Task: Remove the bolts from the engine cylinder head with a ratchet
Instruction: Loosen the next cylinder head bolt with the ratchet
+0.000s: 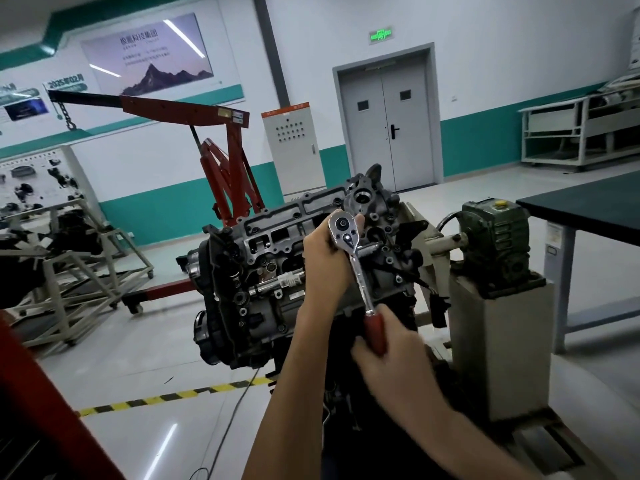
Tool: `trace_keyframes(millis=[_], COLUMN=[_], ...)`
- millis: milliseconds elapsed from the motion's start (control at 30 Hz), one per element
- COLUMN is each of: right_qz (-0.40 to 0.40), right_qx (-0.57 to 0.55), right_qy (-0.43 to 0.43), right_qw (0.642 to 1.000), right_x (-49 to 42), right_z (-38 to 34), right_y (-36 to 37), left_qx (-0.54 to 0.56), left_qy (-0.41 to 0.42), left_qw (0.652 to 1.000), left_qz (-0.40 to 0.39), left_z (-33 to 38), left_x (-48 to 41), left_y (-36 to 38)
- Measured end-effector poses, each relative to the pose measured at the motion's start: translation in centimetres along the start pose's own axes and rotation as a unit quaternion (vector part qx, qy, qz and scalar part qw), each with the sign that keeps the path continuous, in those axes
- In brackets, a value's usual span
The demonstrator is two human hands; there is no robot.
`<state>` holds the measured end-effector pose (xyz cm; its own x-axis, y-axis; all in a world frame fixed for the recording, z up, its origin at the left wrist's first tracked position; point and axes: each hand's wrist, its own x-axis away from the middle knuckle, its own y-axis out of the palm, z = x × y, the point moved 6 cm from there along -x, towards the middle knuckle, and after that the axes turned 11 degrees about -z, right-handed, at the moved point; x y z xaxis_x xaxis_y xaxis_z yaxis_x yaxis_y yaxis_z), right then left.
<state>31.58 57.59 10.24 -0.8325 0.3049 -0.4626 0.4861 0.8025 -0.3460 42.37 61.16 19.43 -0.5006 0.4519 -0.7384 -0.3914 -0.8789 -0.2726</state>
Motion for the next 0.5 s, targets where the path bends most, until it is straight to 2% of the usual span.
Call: trace_keyframes(millis=[67, 133, 233, 300, 367, 433, 500], right_qz=[-0.013, -0.038, -0.116, -0.163, -0.158, -0.135, -0.091], right_qx=[-0.054, -0.032, 0.106, 0.221, 0.316, 0.312, 0.223], right_qy=[0.015, 0.019, -0.015, -0.042, -0.053, -0.043, -0.034], right_qw=[0.998, 0.999, 0.987, 0.961, 0.934, 0.94, 0.97], right_x=[-0.1, -0.5, -1.7, -3.4, -4.9, -5.1, -3.1], right_z=[-0.1, 0.2, 0.3, -0.4, -1.0, -0.6, -0.1], right_y=[2.3, 1.3, -4.2, -7.9, -10.3, -10.4, -8.1], left_qx=[0.011, 0.01, 0.008, 0.005, -0.004, -0.011, 0.002], left_qy=[0.001, -0.006, -0.011, -0.009, -0.008, -0.007, -0.006], left_qw=[1.0, 1.0, 1.0, 1.0, 1.0, 1.0, 1.0], left_qz=[-0.005, -0.003, -0.001, -0.016, -0.023, -0.015, -0.008], left_z=[0.0, -0.3, -0.5, -0.3, -0.3, -0.1, -0.2], left_x=[0.0, -0.1, -0.5, -0.8, -0.8, -0.7, -0.5], left_y=[0.1, 0.0, -0.3, -0.4, -0.4, -0.3, -0.1])
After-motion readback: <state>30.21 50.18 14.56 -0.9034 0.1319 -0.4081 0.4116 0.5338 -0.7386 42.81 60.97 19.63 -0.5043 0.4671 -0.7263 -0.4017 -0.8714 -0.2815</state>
